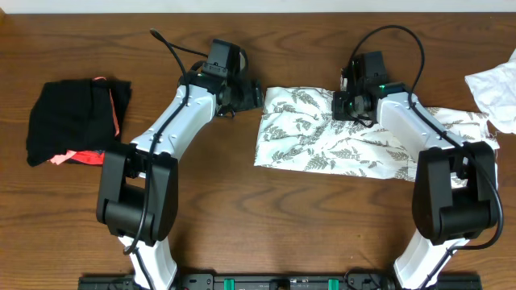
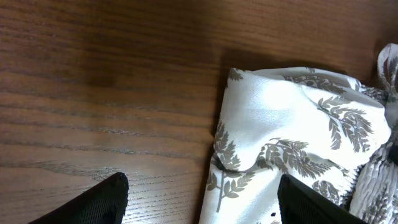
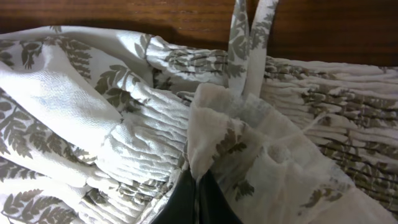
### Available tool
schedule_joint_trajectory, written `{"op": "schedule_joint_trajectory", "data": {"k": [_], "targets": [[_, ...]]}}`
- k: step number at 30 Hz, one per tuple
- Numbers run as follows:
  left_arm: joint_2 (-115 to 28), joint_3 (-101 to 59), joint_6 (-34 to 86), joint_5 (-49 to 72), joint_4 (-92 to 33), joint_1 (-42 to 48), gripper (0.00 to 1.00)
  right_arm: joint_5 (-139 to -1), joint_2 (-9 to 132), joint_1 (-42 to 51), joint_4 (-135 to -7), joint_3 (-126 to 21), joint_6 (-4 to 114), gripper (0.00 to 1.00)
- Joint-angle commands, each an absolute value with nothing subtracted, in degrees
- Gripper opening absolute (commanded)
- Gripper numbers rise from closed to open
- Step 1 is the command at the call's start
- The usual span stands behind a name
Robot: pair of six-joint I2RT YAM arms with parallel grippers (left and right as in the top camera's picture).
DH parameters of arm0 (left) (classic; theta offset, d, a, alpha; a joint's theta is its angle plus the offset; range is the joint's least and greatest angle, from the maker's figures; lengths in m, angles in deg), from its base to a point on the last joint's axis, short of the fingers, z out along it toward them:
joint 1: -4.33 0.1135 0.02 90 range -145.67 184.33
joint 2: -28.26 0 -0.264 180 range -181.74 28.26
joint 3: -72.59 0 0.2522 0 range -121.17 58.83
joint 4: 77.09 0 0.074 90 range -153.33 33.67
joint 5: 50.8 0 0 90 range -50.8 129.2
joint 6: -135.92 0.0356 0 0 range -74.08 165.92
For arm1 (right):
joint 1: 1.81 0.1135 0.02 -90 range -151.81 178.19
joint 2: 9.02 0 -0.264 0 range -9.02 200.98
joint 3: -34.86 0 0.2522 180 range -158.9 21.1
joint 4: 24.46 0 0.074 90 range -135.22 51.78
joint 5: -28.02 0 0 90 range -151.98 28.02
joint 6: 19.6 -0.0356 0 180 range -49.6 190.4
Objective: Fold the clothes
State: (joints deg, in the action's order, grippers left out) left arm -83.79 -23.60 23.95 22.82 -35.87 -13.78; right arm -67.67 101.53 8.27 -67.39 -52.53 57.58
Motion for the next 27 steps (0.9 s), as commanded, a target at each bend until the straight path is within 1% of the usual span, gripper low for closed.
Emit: {"op": "schedule_joint_trajectory", "data": {"k": [1, 5, 8, 14, 19, 23, 27], "targets": [[-82.65, -23.51, 25.35, 22.49, -35.47, -13.58, 0.77, -66.14, 101.11, 8.49, -67.39, -52.38, 57.15, 0.01], [-82.65, -23.51, 25.35, 22.49, -35.47, -13.58, 0.77, -65.96, 96.21, 7.66, -68.63, -52.86, 57.1, 0.01], [-82.65, -23.51, 25.35, 22.49, -35.47, -13.58, 0.77, -62.31, 90.05, 6.66, -72.02, -52.84, 54.09, 0.01], [-82.65, -23.51, 25.37, 22.49, -35.47, -13.56, 0.77, -56.92, 81.09, 5.61, -84.5, -52.84, 45.58, 0.01], [-82.65, -23.51, 25.35, 22.49, -35.43, -13.56, 0.77, -56.68, 80.67, 5.65, -95.04, -52.22, 38.02, 0.01], [-82.65, -23.51, 25.35, 22.49, -35.06, -13.56, 0.77, -55.78, 80.67, 5.65, -96.44, -48.49, 37.61, 0.01], [-82.65, -23.51, 25.35, 22.47, -34.79, -13.56, 0.77, -55.15, 80.67, 5.65, -93.84, -43.22, 37.63, 0.01]]}}
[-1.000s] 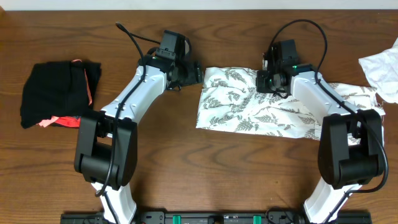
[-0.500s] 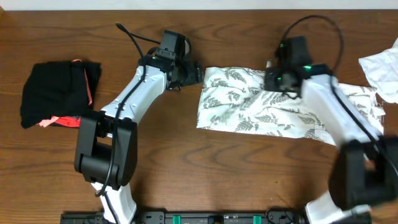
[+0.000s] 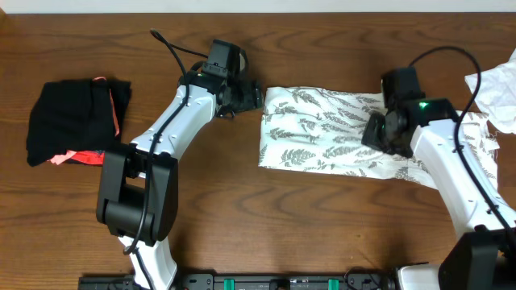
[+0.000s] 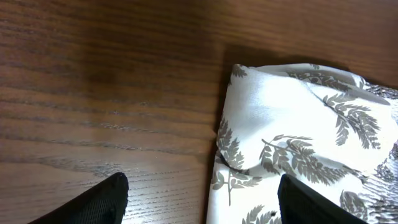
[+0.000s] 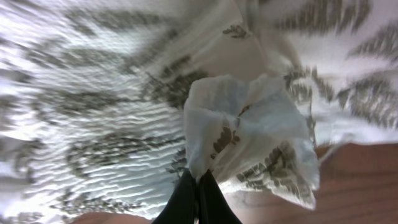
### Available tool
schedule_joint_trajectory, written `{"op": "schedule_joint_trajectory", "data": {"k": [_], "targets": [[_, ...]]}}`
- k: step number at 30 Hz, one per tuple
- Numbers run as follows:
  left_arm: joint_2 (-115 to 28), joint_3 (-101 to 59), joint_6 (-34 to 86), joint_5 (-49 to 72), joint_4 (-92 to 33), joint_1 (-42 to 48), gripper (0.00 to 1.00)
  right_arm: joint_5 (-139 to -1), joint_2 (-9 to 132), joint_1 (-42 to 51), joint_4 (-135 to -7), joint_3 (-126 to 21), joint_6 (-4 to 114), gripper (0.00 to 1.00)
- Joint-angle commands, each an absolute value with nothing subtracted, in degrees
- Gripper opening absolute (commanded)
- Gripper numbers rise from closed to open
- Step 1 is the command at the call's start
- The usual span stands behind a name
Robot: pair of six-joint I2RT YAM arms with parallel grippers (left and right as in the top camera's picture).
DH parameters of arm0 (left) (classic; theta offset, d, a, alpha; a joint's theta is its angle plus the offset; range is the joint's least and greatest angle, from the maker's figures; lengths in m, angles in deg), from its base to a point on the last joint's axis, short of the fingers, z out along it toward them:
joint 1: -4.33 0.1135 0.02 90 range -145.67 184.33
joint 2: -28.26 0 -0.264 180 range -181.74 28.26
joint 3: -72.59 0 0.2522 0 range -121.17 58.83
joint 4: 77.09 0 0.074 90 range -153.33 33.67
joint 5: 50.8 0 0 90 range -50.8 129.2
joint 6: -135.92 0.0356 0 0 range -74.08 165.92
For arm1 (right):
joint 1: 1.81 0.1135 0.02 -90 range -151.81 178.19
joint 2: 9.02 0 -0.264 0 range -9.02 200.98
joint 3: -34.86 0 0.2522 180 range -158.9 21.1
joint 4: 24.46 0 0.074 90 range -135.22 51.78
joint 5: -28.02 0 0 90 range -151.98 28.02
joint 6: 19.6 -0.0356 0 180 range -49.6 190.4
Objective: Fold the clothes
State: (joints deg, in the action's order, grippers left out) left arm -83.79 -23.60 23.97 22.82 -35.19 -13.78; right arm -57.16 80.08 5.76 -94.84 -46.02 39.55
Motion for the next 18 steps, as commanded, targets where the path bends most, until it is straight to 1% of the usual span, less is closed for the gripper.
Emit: {"op": "schedule_joint_trajectory", "data": {"k": [1, 5, 8, 12, 16, 17, 18], "targets": [[-82.65, -23.51, 25.37, 22.47, -34.62, -13.58, 0.77, -54.21, 80.67, 5.65, -92.22, -42.02, 37.65, 0.01], [-82.65, -23.51, 25.37, 22.49, -34.18, -13.56, 0.77, -50.32, 80.67, 5.63, -85.44, -40.22, 38.17, 0.01], [-82.65, -23.51, 25.37, 22.49, -33.94, -13.58, 0.77, -47.17, 80.67, 5.63, -82.64, -40.18, 38.31, 0.01], [-82.65, -23.51, 25.35, 22.49, -33.81, -13.58, 0.77, -42.88, 80.92, 5.63, -80.92, -39.87, 37.56, 0.01], [-82.65, -23.51, 25.35, 22.49, -33.79, -13.56, 0.77, -42.27, 81.9, 5.61, -80.39, -38.17, 36.56, 0.01], [-82.65, -23.51, 25.35, 22.49, -33.79, -13.58, 0.77, -42.34, 82.36, 5.61, -80.42, -37.36, 36.56, 0.03], [-82.65, -23.51, 25.35, 22.47, -33.77, -13.58, 0.77, -42.53, 82.86, 5.61, -80.42, -36.51, 36.56, 0.08]]}}
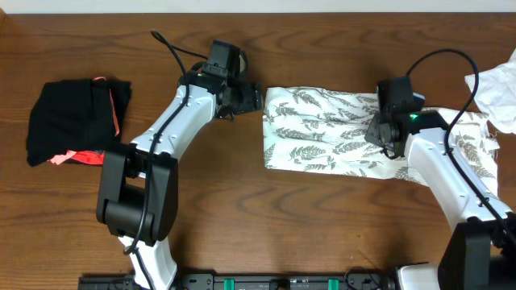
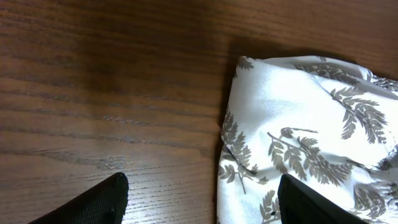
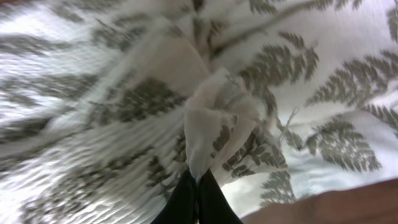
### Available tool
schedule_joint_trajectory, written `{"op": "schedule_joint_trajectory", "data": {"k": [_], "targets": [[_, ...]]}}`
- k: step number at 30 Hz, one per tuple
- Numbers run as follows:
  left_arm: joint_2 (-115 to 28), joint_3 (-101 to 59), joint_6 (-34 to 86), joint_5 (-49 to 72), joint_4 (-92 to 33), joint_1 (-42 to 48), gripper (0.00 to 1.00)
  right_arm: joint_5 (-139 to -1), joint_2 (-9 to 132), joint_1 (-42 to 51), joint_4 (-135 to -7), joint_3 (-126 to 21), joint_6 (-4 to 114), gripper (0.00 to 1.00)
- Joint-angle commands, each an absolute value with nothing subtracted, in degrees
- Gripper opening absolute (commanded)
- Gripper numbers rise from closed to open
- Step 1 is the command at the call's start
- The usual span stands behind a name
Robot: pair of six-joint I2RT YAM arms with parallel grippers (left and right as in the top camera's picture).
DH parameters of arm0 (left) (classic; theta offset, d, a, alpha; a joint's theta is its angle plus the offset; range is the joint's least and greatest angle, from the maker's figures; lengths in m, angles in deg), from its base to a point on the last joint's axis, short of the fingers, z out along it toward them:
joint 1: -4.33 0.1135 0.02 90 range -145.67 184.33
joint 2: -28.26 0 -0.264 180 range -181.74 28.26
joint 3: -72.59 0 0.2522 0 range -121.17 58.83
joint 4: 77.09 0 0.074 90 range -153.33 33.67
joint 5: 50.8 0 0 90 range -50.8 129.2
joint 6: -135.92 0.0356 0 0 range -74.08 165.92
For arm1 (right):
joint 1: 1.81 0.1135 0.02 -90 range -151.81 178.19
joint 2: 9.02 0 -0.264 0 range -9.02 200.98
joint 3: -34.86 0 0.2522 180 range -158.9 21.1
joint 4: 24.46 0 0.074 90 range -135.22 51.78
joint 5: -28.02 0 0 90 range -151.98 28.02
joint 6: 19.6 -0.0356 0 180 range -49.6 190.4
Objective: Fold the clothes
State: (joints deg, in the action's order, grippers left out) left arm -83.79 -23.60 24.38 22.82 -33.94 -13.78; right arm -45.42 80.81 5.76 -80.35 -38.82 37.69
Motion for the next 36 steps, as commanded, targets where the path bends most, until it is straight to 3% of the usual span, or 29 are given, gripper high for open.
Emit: {"op": "schedule_joint_trajectory", "data": {"k": [1, 4, 8, 22, 36], "targets": [[-82.65, -23.51, 25.35, 22.47, -33.77, -13.56, 0.77, -42.6, 83.17, 5.63, -80.39, -35.81, 36.56, 0.2], [-82.63, -23.54, 25.35, 22.47, -33.77, -13.58, 0.77, -41.94, 83.41, 5.52, -80.04, -34.32, 37.13, 0.38], [-82.52, -23.54, 25.35, 21.51, -33.53, -13.58, 0.77, -41.81, 83.06, 5.52, -80.04, -35.13, 40.95, 0.4], [-76.03, -23.51, 32.23, 17.31, -38.01, -17.85, 0.76, -51.3, 77.05, 6.07, -76.5, -40.73, 45.87, 0.04], [-83.2, -23.51, 33.89, 17.36, -47.36, -27.4, 0.76, -51.3, 95.38, 5.56, -72.26, -40.7, 49.45, 0.01]]}}
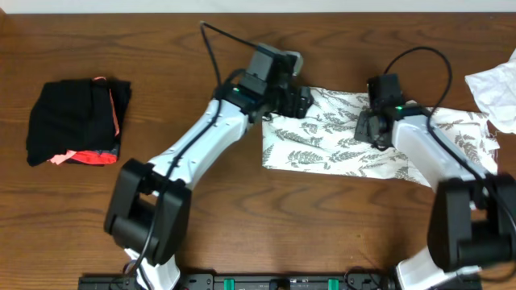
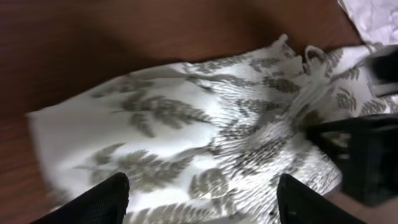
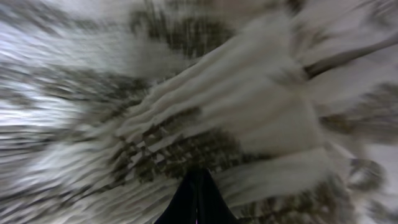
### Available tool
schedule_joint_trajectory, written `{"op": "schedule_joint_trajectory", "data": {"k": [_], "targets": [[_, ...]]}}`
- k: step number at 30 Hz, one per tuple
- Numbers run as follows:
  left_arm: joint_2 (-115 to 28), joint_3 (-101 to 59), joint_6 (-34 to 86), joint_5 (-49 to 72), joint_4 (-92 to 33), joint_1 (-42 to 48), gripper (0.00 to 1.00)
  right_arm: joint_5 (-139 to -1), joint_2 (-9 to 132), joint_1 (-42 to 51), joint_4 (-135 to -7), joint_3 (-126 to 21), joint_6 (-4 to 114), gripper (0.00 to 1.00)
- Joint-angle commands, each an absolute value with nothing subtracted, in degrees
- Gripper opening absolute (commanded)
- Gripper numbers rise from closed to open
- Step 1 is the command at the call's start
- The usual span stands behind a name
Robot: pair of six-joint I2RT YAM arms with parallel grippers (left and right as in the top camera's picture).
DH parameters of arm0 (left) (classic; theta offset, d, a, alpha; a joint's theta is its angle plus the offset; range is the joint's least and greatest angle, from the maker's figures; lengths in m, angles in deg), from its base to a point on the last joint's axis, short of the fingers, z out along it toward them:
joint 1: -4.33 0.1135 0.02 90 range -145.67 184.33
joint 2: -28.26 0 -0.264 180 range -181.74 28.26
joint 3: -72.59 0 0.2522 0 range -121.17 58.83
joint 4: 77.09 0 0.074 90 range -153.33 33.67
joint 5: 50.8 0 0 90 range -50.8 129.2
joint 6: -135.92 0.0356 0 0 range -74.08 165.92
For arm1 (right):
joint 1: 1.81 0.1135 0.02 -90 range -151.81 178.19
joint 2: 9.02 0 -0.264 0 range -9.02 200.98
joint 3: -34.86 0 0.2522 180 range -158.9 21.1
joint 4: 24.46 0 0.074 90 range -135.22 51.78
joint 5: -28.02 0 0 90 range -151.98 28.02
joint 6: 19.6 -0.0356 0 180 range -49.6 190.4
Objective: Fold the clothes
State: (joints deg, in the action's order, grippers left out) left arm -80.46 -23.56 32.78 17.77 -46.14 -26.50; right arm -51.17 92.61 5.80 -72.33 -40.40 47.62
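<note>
A white fern-print garment (image 1: pixel 339 137) lies spread across the table's middle right. My left gripper (image 1: pixel 300 103) hovers open over its upper left part. In the left wrist view the two fingertips (image 2: pixel 106 199) stand far apart, with the garment (image 2: pixel 186 130) below them and nothing between. My right gripper (image 1: pixel 368 129) is down on the garment's upper middle. Its fingers (image 3: pixel 198 190) are pressed together with the gathered, blurred cloth (image 3: pixel 217 106) at their tips. The right arm's black gripper body (image 2: pixel 364 155) shows in the left wrist view.
A folded black pile with a pink edge (image 1: pixel 76 121) lies at the far left. Crumpled white cloth (image 1: pixel 493 84) sits at the right edge. Bare brown tabletop (image 1: pixel 242 217) runs along the front. The two arms are close together over the garment.
My left gripper was beside the garment's left edge and is now over its upper left part, still open. My right gripper has moved slightly up and left on the cloth.
My right gripper held a pinch of cloth at the garment's top middle while the left waited open beside the left edge. The right was then further right with the pinch, and the garment lay flatter. Now both grippers are over the garment.
</note>
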Motion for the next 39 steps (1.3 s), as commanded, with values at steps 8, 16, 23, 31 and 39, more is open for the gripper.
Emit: {"op": "schedule_joint_trajectory", "data": {"k": [8, 16, 23, 31, 39], "targets": [[-91.46, -23.51, 33.61, 17.36, -48.89, -29.15, 0.77, -51.32, 99.58, 5.48, -73.73, -40.7, 48.99, 0.01], [-95.85, -23.47, 33.24, 20.02, -43.84, -29.04, 0.76, -51.3, 99.58, 5.67, -74.23, -40.73, 49.06, 0.01], [-95.85, -22.84, 33.15, 29.42, -34.51, -27.05, 0.69, -52.5, 98.93, 6.63, -73.77, -40.77, 49.04, 0.01], [-95.83, -22.05, 29.15, 29.4, -29.66, -18.65, 0.69, -55.39, 98.66, 11.44, -72.42, -40.77, 48.36, 0.01], [-95.81, -22.05, 30.44, 27.72, -27.34, -12.73, 0.69, -56.74, 98.58, 15.81, -70.93, -40.79, 44.54, 0.01]]}}
